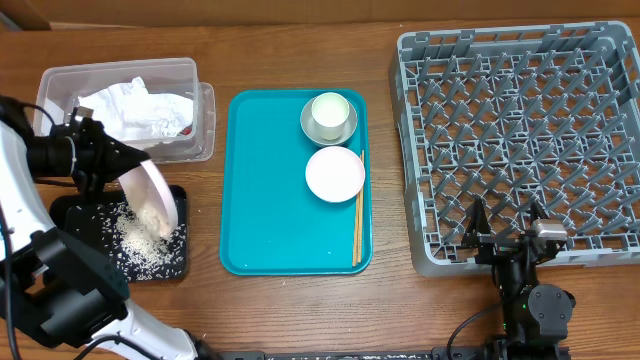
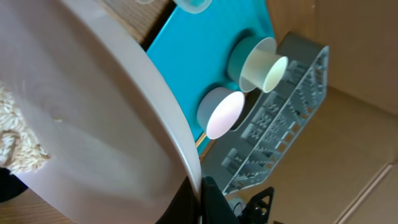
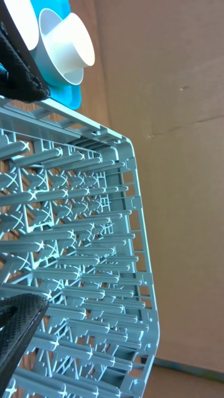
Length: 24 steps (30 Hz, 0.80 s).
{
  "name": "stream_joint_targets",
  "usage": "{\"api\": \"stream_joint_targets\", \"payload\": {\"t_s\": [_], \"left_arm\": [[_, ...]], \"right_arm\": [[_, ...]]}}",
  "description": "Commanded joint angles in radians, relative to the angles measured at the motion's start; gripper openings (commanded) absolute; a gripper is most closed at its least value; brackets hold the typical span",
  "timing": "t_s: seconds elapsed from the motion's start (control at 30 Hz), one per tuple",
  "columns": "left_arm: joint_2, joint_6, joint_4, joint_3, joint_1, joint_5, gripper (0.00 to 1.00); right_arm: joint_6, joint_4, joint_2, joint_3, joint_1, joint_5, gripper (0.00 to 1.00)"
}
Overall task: Sort waste into correct bins and load items into the dishwasher
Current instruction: 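Hold the plate tilted over the black tray, shaking rice off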
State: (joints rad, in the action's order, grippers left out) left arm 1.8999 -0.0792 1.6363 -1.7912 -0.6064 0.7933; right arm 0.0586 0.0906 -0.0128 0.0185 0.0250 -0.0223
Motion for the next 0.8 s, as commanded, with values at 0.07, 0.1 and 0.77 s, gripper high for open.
{"api": "stream_joint_targets", "payload": {"t_s": [0.07, 0.1, 0.77], "left_arm": [[-0.038, 0.063, 0.026, -0.008, -0.053, 0.077, 0.04], [-0.038, 0.066, 0.023, -0.008, -0.062, 0.077, 0.04], [-0.037, 0.245, 0.014, 0.190, -0.202, 0.261, 0.04]], "right_arm": [[-0.003, -0.006, 0.010, -0.010, 0.003, 0.005, 1.00], [-0.003, -0.006, 0.010, -0.010, 0.003, 0.005, 1.00], [-0.003, -0.006, 0.010, -0.010, 0.003, 0.005, 1.00]]}}
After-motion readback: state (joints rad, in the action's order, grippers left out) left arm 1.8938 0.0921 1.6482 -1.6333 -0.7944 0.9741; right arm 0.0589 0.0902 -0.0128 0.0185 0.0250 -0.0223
